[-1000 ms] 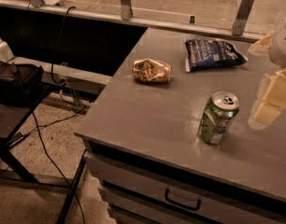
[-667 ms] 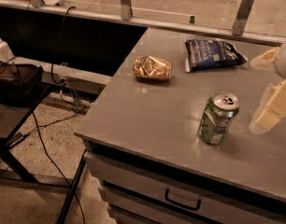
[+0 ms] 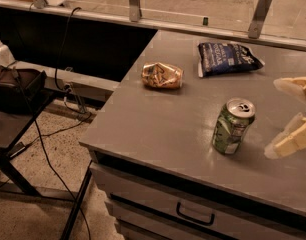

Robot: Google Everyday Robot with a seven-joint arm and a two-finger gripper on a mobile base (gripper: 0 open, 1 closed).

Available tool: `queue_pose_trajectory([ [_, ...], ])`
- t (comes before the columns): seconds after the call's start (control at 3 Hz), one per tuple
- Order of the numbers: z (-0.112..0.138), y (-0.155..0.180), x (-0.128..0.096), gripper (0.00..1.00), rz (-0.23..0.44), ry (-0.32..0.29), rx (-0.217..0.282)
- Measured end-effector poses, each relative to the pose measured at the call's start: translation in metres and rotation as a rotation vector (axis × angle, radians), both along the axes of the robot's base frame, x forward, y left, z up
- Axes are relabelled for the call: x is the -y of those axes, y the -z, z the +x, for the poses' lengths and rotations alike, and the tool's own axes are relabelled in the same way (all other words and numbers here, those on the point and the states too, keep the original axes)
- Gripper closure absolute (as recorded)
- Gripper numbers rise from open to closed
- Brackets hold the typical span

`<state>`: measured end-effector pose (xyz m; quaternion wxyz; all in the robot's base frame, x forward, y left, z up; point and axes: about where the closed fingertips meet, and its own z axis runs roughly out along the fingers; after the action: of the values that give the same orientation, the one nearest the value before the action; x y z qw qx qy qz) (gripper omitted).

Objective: Knock green can over

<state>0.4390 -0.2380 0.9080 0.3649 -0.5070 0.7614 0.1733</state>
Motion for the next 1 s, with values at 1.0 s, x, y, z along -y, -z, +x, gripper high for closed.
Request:
queue_pose_trajectory([
  [1.0,-0.029,-0.014,-0.013,0.0,0.351,0.078,0.181],
])
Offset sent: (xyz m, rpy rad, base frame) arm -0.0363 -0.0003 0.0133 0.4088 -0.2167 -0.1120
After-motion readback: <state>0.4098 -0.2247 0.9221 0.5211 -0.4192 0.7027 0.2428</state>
